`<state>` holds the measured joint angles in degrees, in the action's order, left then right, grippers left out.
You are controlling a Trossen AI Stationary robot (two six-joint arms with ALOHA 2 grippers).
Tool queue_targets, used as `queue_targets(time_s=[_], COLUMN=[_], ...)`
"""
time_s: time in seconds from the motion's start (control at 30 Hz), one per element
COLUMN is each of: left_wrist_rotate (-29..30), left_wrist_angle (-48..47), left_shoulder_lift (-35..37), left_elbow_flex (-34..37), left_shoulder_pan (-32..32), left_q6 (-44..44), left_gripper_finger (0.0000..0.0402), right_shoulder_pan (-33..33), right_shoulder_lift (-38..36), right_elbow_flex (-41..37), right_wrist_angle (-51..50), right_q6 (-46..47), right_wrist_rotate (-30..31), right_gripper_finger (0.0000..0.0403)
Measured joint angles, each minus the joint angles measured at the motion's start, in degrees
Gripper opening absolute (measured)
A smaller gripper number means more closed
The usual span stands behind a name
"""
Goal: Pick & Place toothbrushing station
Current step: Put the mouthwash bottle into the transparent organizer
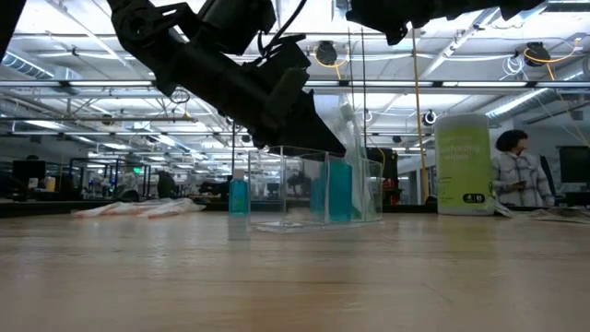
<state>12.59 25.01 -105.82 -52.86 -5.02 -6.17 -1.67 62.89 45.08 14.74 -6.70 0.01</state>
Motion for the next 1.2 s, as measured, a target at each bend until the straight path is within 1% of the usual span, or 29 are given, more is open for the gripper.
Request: queue_targets(time_s=[0.07, 0.13, 0.27, 0.53, 0.67, 0.77, 0.87, 1.0, 1.07, 1.13, 1.2], left_wrist_rotate=[0.01, -0.02, -0.08, -0.06, 0.23, 4.23, 11.16, 19.87, 21.78, 22.80, 23.40], left_wrist_angle=[0.80, 2.02, 3.30, 2.63, -2.53, -9.10, -15.82, -24.03, -26.80, -30.66, -33.39], left_shoulder_lift=[0.00, 0.00, 1.05, 8.17, 14.21, 20.05, 25.30, 29.65, 30.48, 30.77, 30.59], left_elbow_flex=[0.00, 0.00, 0.00, 0.00, -0.03, -0.04, -0.04, -0.04, -0.07, -0.06, -0.04], left_shoulder_pan=[-0.11, -0.33, -0.93, -2.05, -2.26, -2.15, -1.80, -0.54, 0.63, 2.07, 4.14], left_q6=[-0.03, -0.07, -0.10, 1.35, 4.48, 6.33, 7.55, 5.87, 3.70, 2.15, 1.06], left_gripper_finger=[0.0344, 0.0363, 0.0385, 0.0392, 0.0392, 0.0392, 0.0392, 0.0392, 0.0392, 0.0392, 0.0392], right_shoulder_pan=[0.00, 0.00, 0.00, 0.09, 0.09, 0.09, 0.09, 0.17, 0.56, 1.01, 1.52], right_shoulder_lift=[0.00, 0.00, 0.00, 0.00, 0.00, 0.00, 0.00, 0.00, 0.00, 0.00, 0.00], right_elbow_flex=[0.00, 0.00, 0.00, 0.00, 0.00, 0.00, 0.00, 0.00, 0.00, 0.00, 0.00], right_wrist_angle=[0.00, -0.02, -0.04, -0.08, -0.27, -0.87, -2.04, -4.16, -4.94, -5.13, -5.13], right_q6=[0.00, 0.00, 0.00, -0.01, 0.00, -0.01, -0.47, -2.60, -3.24, -3.61, -4.16], right_wrist_rotate=[0.00, 0.00, 0.00, -0.01, -0.02, -0.01, 0.35, 6.03, 9.09, 10.44, 10.49], right_gripper_finger=[0.0130, 0.0130, 0.0130, 0.0130, 0.0130, 0.0130, 0.0130, 0.0130, 0.0130, 0.0130, 0.0130])
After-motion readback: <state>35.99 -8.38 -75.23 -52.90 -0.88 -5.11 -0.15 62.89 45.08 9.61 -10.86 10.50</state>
